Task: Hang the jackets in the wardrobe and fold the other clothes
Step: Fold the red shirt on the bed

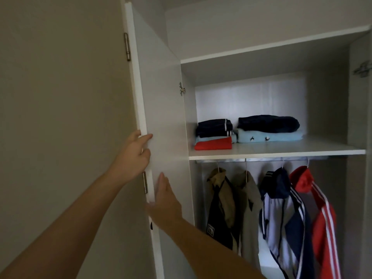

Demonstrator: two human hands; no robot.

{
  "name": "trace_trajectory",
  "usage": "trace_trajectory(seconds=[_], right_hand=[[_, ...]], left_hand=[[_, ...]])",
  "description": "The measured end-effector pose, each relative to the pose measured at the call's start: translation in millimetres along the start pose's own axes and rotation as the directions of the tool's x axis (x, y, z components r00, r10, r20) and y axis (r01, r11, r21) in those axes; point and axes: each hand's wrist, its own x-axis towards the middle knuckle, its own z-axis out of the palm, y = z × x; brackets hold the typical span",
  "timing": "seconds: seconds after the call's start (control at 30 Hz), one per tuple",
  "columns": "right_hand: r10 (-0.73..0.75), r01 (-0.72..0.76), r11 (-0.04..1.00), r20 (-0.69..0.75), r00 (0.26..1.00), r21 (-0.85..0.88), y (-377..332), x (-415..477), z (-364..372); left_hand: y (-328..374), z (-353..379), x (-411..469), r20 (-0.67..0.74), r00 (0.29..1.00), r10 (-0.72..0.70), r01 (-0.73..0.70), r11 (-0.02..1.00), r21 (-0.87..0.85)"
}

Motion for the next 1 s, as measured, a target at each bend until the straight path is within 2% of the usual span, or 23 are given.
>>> trace_trajectory(seconds=[0.1, 0.23, 0.33, 0.43, 0.5, 0.57, 0.67, 0.73, 0.77, 0.8, 0.83, 0.87, 0.93, 1.0], right_hand=[[-0.004, 0.007, 1.0, -0.145, 0.989, 0.021, 6, -6, -13], [-0.037, 0.053, 0.989, -0.119, 0.992, 0.136, 45, -21, -67], [0.008, -0.004, 0.999, -0.089, 0.996, 0.051, 79, -36, -128], [0.067, -0.081, 0.994, -0.193, 0.979, -0.067, 121, -62, -200], [0.082, -0.135, 0.98, -0.318, 0.945, -0.149, 150, -91, -261], [0.029, -0.175, 0.959, -0.532, 0.846, -0.224, 176, -127, -328], [-0.096, -0.294, 0.901, -0.808, 0.582, -0.318, 208, -187, -429], [-0.141, -0.4, 0.859, -0.898, 0.417, -0.32, 228, -229, -489], [-0.142, -0.446, 0.842, -0.922, 0.359, -0.303, 238, -248, -516], [-0.117, -0.481, 0.833, -0.936, 0.333, -0.275, 247, -263, -538], [-0.054, -0.506, 0.831, -0.939, 0.34, -0.231, 257, -276, -556], [0.042, -0.515, 0.84, -0.925, 0.378, -0.172, 267, -285, -569], [0.225, -0.495, 0.867, -0.837, 0.499, -0.062, 287, -296, -585], [0.259, -0.49, 0.867, -0.754, 0.604, -0.094, 304, -303, -593]], left_hand=[[10, 7, 0, 0.015, 0.993, 0.114, -0.114, 0.993, 0.042], [49, 37, 1, 0.05, 0.957, 0.286, -0.288, 0.957, 0.044], [91, 75, 9, 0.129, 0.918, 0.376, -0.369, 0.927, -0.072], [141, 127, 22, 0.204, 0.863, 0.462, -0.452, 0.887, -0.096], [185, 167, 27, 0.213, 0.826, 0.522, -0.506, 0.853, -0.129], [244, 207, 26, 0.186, 0.76, 0.623, -0.592, 0.782, -0.195], [348, 264, 20, 0.101, 0.618, 0.779, -0.734, 0.619, -0.28], [420, 295, 17, 0.055, 0.526, 0.849, -0.803, 0.517, -0.298], [454, 309, 16, 0.028, 0.482, 0.875, -0.829, 0.467, -0.307], [486, 319, 16, 0.001, 0.442, 0.897, -0.855, 0.421, -0.304], [517, 328, 15, -0.016, 0.405, 0.914, -0.878, 0.384, -0.286], [545, 337, 13, -0.02, 0.37, 0.929, -0.902, 0.354, -0.248], [593, 351, 10, 0.002, 0.28, 0.96, -0.953, 0.279, -0.117], [623, 361, 9, 0.078, 0.21, 0.975, -0.977, 0.206, 0.053]])
